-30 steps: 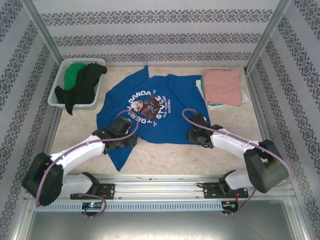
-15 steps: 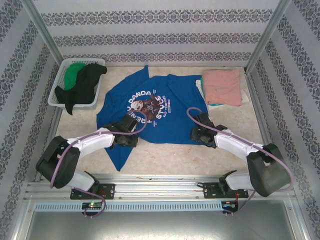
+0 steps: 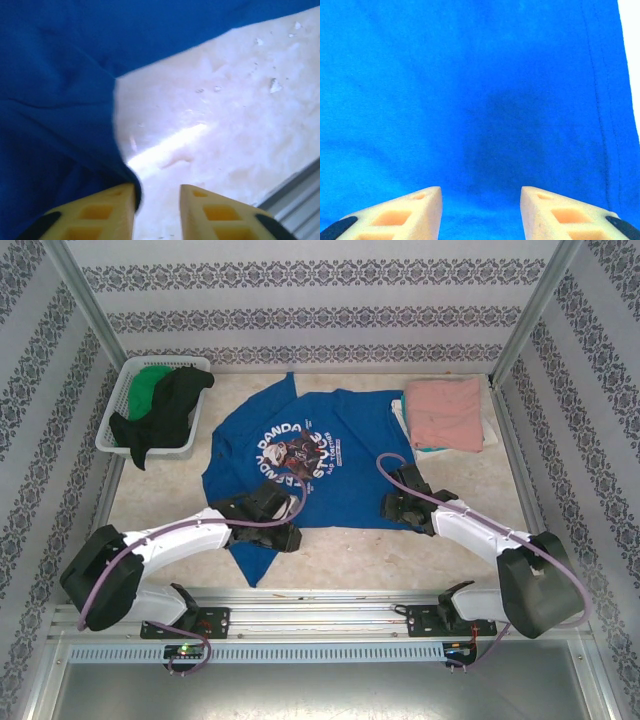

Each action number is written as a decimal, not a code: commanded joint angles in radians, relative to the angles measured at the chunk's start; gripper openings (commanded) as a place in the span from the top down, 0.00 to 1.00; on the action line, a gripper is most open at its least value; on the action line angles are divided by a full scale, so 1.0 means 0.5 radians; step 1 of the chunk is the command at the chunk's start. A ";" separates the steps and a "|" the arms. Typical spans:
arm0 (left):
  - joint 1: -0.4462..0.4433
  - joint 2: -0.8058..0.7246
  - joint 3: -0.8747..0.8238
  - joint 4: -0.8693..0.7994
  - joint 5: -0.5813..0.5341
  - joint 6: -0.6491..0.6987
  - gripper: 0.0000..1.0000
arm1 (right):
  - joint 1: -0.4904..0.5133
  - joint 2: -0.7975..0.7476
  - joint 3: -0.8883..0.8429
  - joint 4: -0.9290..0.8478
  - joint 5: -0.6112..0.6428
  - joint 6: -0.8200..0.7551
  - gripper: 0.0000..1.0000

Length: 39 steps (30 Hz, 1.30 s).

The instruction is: Fold and stack the t-shirts

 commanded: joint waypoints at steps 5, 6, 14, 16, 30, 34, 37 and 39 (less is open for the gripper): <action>-0.050 -0.265 -0.087 0.165 0.097 -0.135 0.54 | -0.024 0.036 0.041 -0.031 -0.065 -0.086 0.53; -0.047 -0.340 -0.130 0.221 0.089 -0.153 0.51 | -0.023 0.054 0.058 -0.027 -0.069 -0.089 0.53; 0.306 -0.649 -0.287 0.195 -0.169 -0.115 0.31 | -0.019 0.171 0.192 -0.018 -0.035 -0.075 0.53; 0.543 -0.582 -0.287 0.146 -0.235 -0.045 0.31 | -0.019 0.259 0.245 -0.003 -0.037 -0.053 0.53; 1.372 0.244 -0.240 0.395 -0.086 0.192 0.35 | -0.054 0.585 0.221 0.099 -0.083 0.276 0.47; 1.559 0.187 -0.364 0.478 0.056 0.167 0.37 | -0.080 0.594 0.216 0.094 -0.113 0.333 0.45; 1.699 0.154 -0.398 0.489 0.184 0.132 0.42 | -0.090 0.553 0.220 0.074 -0.095 0.332 0.45; 1.766 0.064 -0.450 0.505 0.182 0.104 0.44 | -0.091 0.489 0.205 0.067 -0.064 0.317 0.45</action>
